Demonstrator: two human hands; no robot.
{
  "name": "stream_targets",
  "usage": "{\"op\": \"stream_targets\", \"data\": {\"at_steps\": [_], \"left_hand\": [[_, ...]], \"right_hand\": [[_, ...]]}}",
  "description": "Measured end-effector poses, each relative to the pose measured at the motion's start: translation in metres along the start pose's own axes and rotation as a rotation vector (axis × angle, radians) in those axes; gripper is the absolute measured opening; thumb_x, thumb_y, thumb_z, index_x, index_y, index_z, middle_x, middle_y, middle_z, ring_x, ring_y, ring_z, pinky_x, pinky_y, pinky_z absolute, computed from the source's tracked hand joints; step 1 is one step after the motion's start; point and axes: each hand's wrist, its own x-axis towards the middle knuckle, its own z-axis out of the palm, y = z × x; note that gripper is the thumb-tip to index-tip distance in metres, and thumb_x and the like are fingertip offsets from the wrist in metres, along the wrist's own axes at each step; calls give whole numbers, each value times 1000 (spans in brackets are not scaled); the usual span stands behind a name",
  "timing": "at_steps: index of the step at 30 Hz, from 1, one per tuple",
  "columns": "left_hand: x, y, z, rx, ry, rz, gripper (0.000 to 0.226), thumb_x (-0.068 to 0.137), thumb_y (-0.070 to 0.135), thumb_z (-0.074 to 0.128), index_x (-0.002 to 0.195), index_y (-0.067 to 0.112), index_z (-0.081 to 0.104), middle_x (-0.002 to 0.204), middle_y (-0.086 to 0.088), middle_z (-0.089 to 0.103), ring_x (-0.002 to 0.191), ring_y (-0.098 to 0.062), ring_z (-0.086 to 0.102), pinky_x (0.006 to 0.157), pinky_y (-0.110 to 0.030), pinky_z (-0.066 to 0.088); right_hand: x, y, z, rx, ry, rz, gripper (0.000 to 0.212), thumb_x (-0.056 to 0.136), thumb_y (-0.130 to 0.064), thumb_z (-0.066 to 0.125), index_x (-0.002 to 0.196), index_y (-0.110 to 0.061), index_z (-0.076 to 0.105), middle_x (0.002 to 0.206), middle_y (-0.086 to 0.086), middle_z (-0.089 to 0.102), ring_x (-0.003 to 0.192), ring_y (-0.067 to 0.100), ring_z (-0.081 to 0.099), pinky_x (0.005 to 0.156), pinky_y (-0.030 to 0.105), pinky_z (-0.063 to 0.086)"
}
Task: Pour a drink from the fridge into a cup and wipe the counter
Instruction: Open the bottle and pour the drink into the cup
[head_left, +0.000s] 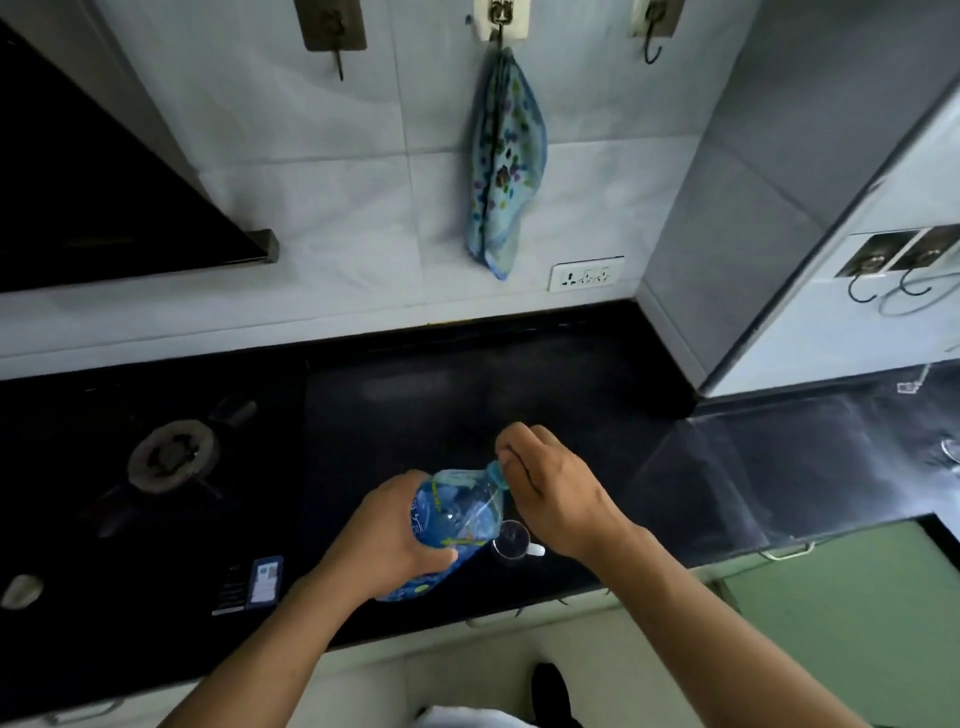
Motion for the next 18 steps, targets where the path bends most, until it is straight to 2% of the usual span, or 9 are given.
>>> {"op": "stream_targets", "data": {"at_steps": [4, 6, 11, 15, 18], "left_hand": [[14, -18, 20, 132, -47, -69, 54, 55, 36, 85, 101, 30, 58, 98, 14, 58, 87, -6, 62, 77, -24, 54], [20, -23, 31, 213, -66, -102, 55, 54, 40, 81, 101, 28, 56, 98, 12, 57, 88, -9, 61, 80, -29, 55], [31, -34, 54, 351, -119, -149, 56, 52, 42, 78, 100, 25, 54, 101, 8, 56, 90, -12, 59, 79, -31, 55], [34, -37, 68, 413, -152, -182, 67, 55, 41, 79, 114, 22, 54, 111, 5, 57, 104, -18, 58, 85, -29, 51], [35, -38, 74, 472, -168, -192, 67, 54, 43, 77, 115, 24, 54, 113, 5, 58, 106, -19, 59, 85, -31, 53]], "right_hand": [[-7, 34, -6, 125, 116, 173, 15, 102, -25, 41, 110, -21, 54, 96, -1, 56, 89, 10, 51, 73, 27, 44], [-11, 52, -8, 184, 132, 268, 13, 101, -24, 42, 106, -22, 54, 95, -3, 57, 90, 5, 51, 70, 20, 40], [-22, 87, -9, 189, 90, 349, 5, 97, -29, 49, 96, -25, 52, 89, -4, 57, 77, 8, 53, 61, 19, 37], [-28, 105, -6, 205, 29, 410, 7, 94, -28, 58, 96, -23, 54, 88, -2, 59, 62, 6, 51, 50, 15, 39], [-30, 114, -1, 213, -12, 399, 9, 92, -24, 63, 96, -21, 55, 90, -1, 59, 62, 6, 51, 52, 13, 42]]}}
